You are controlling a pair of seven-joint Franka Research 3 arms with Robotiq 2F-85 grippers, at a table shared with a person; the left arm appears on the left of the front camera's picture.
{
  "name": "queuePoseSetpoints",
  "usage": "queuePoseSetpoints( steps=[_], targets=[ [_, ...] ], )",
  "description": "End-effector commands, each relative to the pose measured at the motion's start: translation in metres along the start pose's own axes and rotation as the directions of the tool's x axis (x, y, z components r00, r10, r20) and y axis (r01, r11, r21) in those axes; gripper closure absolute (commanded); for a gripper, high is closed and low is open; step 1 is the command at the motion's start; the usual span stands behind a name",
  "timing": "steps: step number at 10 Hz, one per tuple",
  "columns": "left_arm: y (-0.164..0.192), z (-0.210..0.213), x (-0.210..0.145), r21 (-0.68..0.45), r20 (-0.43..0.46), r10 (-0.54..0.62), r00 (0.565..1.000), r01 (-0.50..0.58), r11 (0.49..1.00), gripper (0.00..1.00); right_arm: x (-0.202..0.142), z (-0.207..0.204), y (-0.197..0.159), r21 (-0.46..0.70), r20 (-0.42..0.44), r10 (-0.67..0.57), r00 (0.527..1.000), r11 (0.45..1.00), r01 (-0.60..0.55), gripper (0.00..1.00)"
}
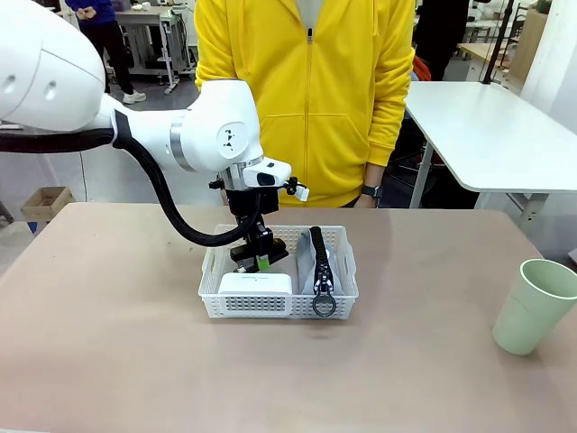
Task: Efficiently arrange items inside the basket to fit them all.
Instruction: Pick up the Stapler and place it inside the Organizing basket.
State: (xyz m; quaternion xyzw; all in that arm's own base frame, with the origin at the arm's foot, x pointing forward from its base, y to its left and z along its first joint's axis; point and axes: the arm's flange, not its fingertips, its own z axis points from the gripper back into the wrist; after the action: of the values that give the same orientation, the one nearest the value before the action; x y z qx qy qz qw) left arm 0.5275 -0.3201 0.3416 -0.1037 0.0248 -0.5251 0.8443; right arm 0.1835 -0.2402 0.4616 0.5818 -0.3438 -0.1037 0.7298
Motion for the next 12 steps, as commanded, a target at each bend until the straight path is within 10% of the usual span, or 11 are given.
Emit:
queuePoseSetpoints(
  steps=[1,5,6,12],
  targets=[
    [-0.002,-0.004,0.001,0.064,-0.001,0.029,1.000,-0.029,0.998,0.63,0.002,0.000,0.001,0.018,0.015,0.027,1.000,0.999,-0.027,0.00],
    [-0.001,-0.009,0.002,0.044,-0.033,0.028,0.999,-0.026,0.999,0.63,0.002,0.000,0.001,0.018,0.015,0.027,1.000,0.999,-0.027,0.00],
    [0.000,-0.010,0.002,0.032,-0.049,0.015,0.999,-0.013,0.999,0.05,0.002,0.000,0.001,0.018,0.015,0.027,1.000,0.999,-0.027,0.00],
    [-0.003,0.008,-0.003,-0.040,0.004,-0.024,1.000,0.025,0.999,0.00,0.002,0.000,0.001,0.018,0.015,0.027,1.000,0.999,-0.027,0.00]
  ],
)
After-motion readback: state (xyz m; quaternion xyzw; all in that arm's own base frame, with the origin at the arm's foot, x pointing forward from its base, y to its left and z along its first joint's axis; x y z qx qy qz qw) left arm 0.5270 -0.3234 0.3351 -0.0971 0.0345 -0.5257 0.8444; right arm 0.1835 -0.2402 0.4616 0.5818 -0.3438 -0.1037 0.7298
